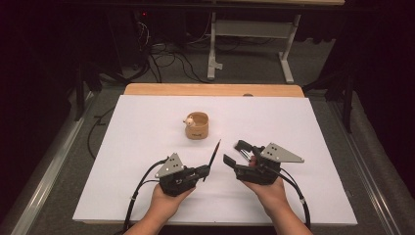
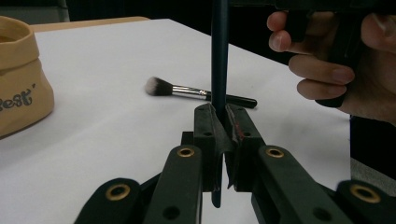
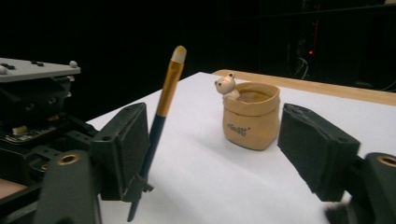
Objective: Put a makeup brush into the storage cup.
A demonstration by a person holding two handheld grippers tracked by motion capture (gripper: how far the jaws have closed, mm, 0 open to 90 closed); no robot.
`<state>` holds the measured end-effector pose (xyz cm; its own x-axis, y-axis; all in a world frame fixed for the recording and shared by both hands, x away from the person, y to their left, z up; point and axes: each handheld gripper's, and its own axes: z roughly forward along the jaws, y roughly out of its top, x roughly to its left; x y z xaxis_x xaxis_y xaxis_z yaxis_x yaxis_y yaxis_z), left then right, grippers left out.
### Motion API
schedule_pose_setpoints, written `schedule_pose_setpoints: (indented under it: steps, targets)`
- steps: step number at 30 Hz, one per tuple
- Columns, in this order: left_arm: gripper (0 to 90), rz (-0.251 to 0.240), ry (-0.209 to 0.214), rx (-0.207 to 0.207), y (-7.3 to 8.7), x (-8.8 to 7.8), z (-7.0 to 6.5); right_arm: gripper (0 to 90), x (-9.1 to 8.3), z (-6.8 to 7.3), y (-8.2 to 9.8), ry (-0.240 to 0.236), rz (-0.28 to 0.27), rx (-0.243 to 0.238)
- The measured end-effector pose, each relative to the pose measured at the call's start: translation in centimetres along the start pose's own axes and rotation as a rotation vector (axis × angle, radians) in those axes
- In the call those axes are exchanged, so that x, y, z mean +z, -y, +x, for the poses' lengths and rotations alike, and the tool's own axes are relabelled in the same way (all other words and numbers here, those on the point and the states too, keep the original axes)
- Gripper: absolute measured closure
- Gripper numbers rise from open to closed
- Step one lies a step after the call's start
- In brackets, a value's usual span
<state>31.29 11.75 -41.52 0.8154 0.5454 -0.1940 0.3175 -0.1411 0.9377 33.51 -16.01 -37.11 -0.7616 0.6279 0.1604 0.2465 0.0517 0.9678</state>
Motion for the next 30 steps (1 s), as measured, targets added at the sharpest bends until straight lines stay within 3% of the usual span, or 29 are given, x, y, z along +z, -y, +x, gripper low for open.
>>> schedule_pose_setpoints:
  steps: [12, 18, 30]
  targets:
    - [83.9, 0.014, 0.010, 0.002, 0.28, 0.38, -0.25, 43.3, 0.22, 0.07, 0.33, -0.081, 0.003, 0.053]
    - [83.9, 0.013, 0.012, 0.001, 0.30, 0.43, -0.26, 50.1, 0.75, 0.00, 0.43, -0.123, -0.009, 0.111]
    - [83.9, 0.010, 0.020, -0.002, 0.32, 0.51, -0.44, 59.8, 0.99, 0.09, 0.51, -0.137, -0.020, 0.134]
